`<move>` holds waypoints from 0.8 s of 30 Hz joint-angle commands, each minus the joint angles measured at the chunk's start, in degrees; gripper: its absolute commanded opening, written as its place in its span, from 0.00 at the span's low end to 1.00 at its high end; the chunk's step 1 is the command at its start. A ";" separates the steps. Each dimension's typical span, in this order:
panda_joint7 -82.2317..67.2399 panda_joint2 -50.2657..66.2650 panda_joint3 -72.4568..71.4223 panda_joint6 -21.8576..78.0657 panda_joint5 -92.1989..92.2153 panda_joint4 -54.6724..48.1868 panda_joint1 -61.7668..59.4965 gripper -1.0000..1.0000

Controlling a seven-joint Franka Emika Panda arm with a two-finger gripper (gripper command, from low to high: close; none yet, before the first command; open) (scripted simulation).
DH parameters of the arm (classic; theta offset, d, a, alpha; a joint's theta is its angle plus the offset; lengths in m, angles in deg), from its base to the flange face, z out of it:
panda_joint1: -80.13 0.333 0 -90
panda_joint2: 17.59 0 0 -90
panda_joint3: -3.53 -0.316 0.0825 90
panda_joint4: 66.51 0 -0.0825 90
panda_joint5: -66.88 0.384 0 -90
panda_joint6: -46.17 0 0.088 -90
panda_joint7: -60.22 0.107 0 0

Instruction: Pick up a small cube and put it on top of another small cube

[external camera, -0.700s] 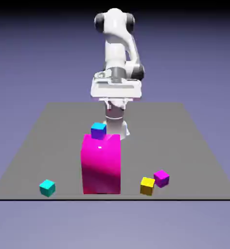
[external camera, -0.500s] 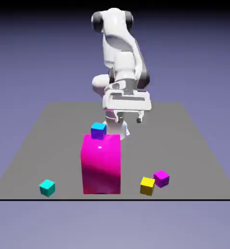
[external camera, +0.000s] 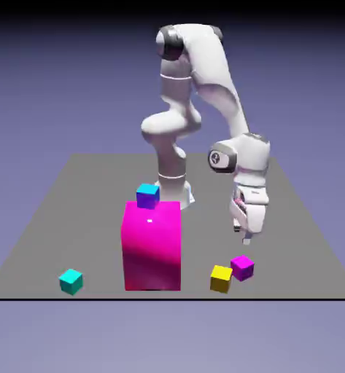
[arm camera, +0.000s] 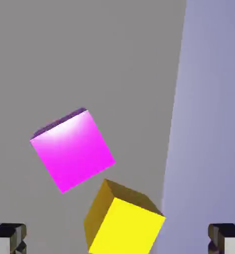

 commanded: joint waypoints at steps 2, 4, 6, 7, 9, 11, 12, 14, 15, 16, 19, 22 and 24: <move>-4.99 4.08 1.54 1.81 -2.39 -1.91 3.97 0.50; -6.74 5.51 2.08 2.44 -3.24 -2.58 5.37 0.50; -5.96 9.66 2.40 -0.90 -3.72 -3.53 4.82 0.50; -5.57 11.73 2.56 -2.57 -3.96 -4.00 4.55 0.50; -4.79 15.88 2.88 -5.91 -4.44 -4.94 4.00 0.50; -4.63 16.72 2.94 -6.58 -4.54 -5.13 3.89 0.00; -4.63 16.72 2.94 -6.58 -4.54 -5.13 3.89 0.00; -5.41 12.57 2.62 -3.24 -4.06 -4.19 4.44 0.00; -5.80 10.50 2.46 -1.57 -3.82 -3.72 4.71 0.00; -6.19 8.42 2.30 0.10 -3.57 -3.25 4.99 0.00; -6.24 2.19 1.92 6.05 -2.96 -2.49 3.10 0.00; -5.31 -4.04 1.63 12.82 -2.43 -2.33 -1.16 0.00; -4.68 -8.19 1.44 17.33 -2.08 -2.21 -4.01 0.00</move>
